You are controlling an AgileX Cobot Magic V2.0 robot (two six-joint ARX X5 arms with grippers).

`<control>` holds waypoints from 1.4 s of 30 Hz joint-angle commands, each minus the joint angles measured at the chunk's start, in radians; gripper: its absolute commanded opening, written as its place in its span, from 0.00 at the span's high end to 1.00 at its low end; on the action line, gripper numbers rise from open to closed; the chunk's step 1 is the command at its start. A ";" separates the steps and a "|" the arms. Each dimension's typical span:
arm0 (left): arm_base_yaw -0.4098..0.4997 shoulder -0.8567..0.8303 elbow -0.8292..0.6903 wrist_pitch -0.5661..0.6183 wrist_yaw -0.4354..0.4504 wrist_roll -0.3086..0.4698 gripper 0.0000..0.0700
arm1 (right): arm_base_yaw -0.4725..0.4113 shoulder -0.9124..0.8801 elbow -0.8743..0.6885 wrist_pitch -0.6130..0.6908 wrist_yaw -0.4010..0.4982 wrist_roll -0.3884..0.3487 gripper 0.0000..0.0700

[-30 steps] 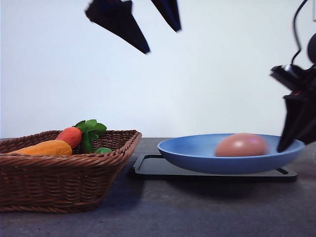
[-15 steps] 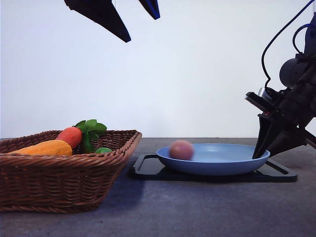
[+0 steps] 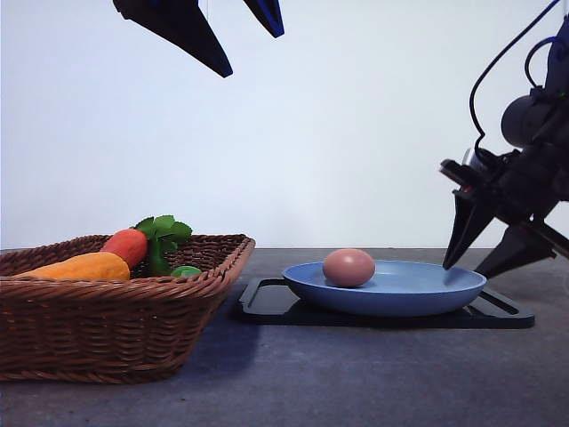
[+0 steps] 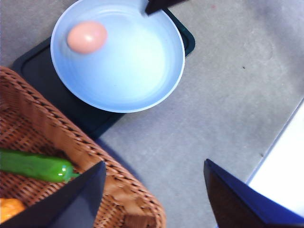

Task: Transfer egg from basket to plate and serve

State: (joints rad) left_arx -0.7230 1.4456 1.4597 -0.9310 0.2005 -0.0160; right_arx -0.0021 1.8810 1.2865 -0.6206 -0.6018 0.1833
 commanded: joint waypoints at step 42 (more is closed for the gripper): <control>0.408 -0.683 -0.838 0.729 -0.105 -0.057 1.00 | 0.420 -1.107 -0.836 0.649 0.822 -0.074 1.00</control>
State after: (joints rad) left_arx -0.3107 0.7771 0.6298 -0.2253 0.0990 -0.0555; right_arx 0.4119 0.7718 0.4614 -0.0319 0.2139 0.1089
